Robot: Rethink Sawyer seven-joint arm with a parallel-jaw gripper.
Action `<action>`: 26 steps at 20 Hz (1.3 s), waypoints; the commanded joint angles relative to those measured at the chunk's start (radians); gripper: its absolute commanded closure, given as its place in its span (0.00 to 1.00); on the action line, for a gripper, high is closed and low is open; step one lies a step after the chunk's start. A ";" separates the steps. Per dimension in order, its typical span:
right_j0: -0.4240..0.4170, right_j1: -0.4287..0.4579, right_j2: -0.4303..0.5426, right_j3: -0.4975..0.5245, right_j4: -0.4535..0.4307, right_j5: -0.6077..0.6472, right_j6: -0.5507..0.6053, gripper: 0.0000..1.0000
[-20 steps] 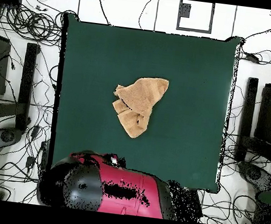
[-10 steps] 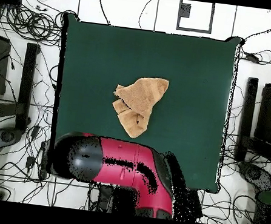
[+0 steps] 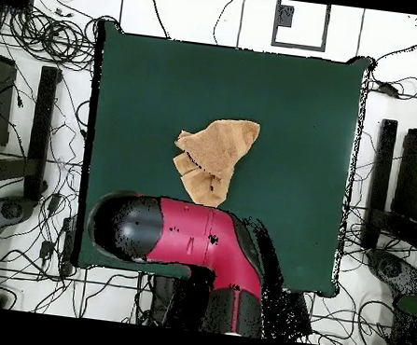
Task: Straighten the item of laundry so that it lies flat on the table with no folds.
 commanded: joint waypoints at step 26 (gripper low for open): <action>0.081 0.407 -0.113 -0.299 0.052 -0.030 0.440 0.00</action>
